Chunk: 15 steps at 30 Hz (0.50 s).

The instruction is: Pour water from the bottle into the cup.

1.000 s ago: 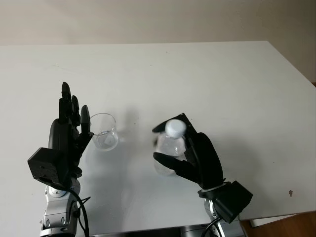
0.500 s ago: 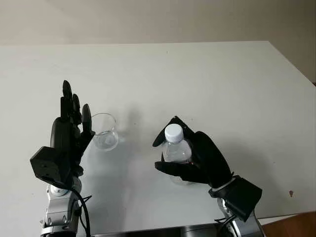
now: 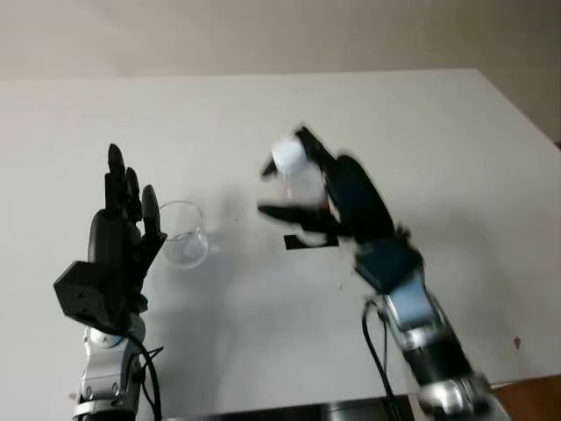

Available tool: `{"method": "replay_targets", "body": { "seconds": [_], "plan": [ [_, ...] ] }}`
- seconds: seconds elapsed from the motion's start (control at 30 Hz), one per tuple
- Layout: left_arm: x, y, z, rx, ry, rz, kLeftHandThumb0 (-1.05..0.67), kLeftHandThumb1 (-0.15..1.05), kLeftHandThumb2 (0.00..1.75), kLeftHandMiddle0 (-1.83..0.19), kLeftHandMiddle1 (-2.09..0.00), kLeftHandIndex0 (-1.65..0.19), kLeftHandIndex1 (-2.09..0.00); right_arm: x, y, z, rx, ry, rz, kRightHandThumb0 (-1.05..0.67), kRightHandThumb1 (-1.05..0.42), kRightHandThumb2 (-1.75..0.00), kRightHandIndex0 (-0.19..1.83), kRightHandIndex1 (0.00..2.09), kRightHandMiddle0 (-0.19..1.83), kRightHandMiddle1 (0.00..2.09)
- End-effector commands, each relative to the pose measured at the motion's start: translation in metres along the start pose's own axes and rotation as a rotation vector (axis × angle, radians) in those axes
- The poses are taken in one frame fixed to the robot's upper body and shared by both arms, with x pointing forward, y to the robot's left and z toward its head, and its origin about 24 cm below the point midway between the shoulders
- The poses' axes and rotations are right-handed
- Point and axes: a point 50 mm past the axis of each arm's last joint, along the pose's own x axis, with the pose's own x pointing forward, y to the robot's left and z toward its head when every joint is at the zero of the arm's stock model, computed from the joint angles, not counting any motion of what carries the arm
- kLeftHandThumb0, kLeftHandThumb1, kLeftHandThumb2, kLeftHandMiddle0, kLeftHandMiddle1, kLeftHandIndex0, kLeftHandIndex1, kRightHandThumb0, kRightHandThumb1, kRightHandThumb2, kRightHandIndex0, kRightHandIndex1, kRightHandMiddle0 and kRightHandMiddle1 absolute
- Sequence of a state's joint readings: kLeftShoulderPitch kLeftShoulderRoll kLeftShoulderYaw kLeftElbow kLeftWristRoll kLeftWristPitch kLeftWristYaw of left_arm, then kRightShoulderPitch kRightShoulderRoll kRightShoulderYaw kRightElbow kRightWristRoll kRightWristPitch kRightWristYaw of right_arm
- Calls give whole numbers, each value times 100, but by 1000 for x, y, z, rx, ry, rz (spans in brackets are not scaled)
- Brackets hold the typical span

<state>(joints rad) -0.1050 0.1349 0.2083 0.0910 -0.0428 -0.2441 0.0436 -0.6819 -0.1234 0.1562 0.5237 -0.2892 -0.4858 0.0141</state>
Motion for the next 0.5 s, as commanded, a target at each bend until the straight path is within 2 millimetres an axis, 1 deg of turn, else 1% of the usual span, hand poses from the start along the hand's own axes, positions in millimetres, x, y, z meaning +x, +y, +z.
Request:
{"method": "replay_targets", "body": {
  "seconds": [0.0, 0.1, 0.17, 0.27, 0.33, 0.37, 0.43, 0.47],
  "plan": [
    [-1, 2, 2, 9, -18, 16, -69, 105, 71, 6, -8, 8, -1, 20, 2, 4, -7, -22, 6, -15, -104, -17, 146, 209, 121, 209],
    [-2, 3, 3, 0, -12, 24, -69, 105, 73, 6, -8, 8, 0, 34, 6, -1, -22, 1, 42, -16, -104, -15, 137, 209, 123, 209],
    [-2, 3, 2, 1, -12, 30, -69, 105, 72, 6, -8, 7, 0, 40, 9, -3, -49, 15, 72, -15, -105, -14, 127, 209, 114, 209],
    [-2, 2, 1, 2, -15, 37, -69, 105, 72, 5, -8, 6, 0, 48, 13, -4, -135, 36, 115, -15, -105, -13, 107, 209, 93, 209],
    [-2, 1, 0, 2, -15, 39, -69, 105, 72, 5, -9, 6, 0, 52, 17, -5, -200, 54, 155, -16, -105, -14, 98, 209, 81, 209],
    [-2, 1, 0, 2, -15, 40, -69, 105, 72, 5, -9, 5, 0, 54, 18, -5, -232, 58, 173, -18, -105, -15, 90, 209, 71, 209],
    [-3, 0, 0, 4, -13, 44, -70, 105, 71, 5, -9, 5, 0, 57, 20, -5, -286, 62, 201, -18, -105, -15, 82, 209, 55, 209],
    [-3, 0, 0, 5, -11, 46, -70, 105, 72, 4, -9, 5, 0, 59, 20, -4, -311, 54, 207, -18, -104, -15, 81, 209, 52, 209]
  ]
}}
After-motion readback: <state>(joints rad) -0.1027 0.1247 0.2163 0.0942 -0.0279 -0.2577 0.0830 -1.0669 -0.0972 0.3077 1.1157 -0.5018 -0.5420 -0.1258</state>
